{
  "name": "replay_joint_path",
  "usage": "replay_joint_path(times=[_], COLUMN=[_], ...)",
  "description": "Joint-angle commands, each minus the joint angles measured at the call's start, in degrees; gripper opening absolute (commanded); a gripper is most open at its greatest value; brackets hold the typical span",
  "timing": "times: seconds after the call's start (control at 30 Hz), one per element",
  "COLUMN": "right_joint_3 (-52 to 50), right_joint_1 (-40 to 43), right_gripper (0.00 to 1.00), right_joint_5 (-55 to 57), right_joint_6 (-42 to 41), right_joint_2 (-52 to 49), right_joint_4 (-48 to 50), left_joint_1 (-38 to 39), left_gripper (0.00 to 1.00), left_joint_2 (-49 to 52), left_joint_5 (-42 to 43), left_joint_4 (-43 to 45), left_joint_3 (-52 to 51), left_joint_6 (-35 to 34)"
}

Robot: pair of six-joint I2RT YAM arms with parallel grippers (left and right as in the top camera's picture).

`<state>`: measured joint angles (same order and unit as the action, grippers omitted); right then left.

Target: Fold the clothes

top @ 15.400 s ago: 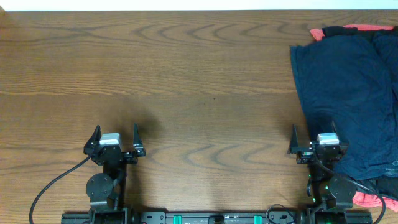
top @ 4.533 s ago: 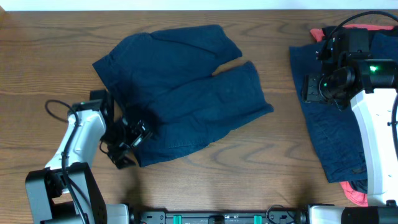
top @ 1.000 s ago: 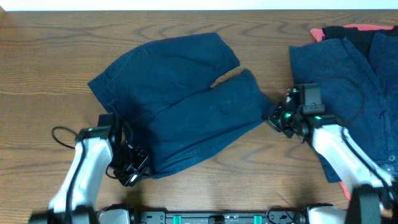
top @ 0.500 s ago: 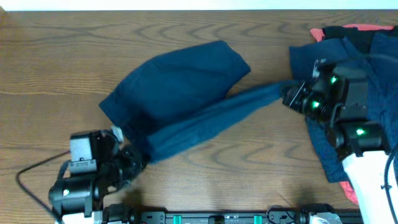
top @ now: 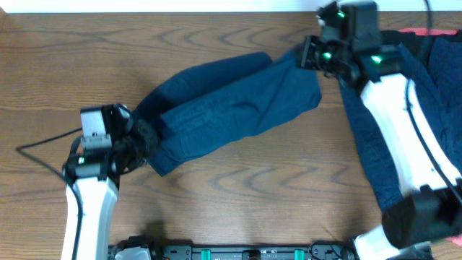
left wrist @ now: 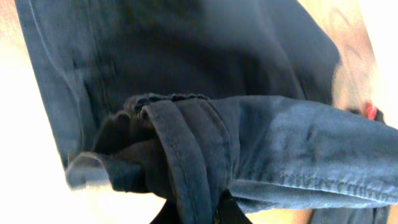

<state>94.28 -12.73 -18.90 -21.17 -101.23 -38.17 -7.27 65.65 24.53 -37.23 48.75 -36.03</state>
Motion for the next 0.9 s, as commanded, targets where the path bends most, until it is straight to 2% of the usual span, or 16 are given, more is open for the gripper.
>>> replay_joint_path(times=[0.0,0.17,0.47,0.7,0.73,0.77,0.8,0.83,0.87], right_joint_3=[5.44,7.82,7.82,7.82,7.82,7.82,7.82,7.82,7.82], right_joint_1=[-2.43,-5.31,-8.85,-10.60,-10.71,-10.71,-10.69,-10.47,-10.12], right_gripper=[0.01,0.01,0.01,0.01,0.17,0.56,0.91,0.99,0.99], right_joint_5=[2.21,2.23,3.96,7.21,7.32,7.34,7.39,7.54,7.56], right_joint_6=[4.59,4.72,2.95,2.97,2.97,2.97,2.97,2.97,2.97], right_joint_2=[-6.38,-14.45,-21.18,-23.76,-24.33,-24.46,-24.61,-24.61,-24.57], right_joint_4=[1.44,9.62,23.39,27.98,29.29,30.73,31.89,33.07,34.01], left_joint_1=[-1.99,-4.04,-4.35,-4.35,-4.35,-4.48,-4.59,-4.74,-4.98], left_gripper=[0.06,0.06,0.06,0.07,0.22,0.45,0.59,0.70,0.84], left_joint_2=[5.40,10.56,15.89,17.99,17.97,17.94,17.94,17.94,17.94], left_joint_5=[-2.56,-3.21,-5.18,-6.91,-7.32,-7.96,-9.07,-11.17,-13.46], left_joint_4=[3.78,9.70,14.93,17.99,19.04,21.11,22.21,23.28,23.91], left_joint_3=[0.31,0.28,0.28,0.28,0.28,0.28,0.28,0.28,0.28], left_joint_6=[-1.60,-2.01,-2.27,-2.45,-2.45,-2.38,-2.38,-2.40,-2.43])
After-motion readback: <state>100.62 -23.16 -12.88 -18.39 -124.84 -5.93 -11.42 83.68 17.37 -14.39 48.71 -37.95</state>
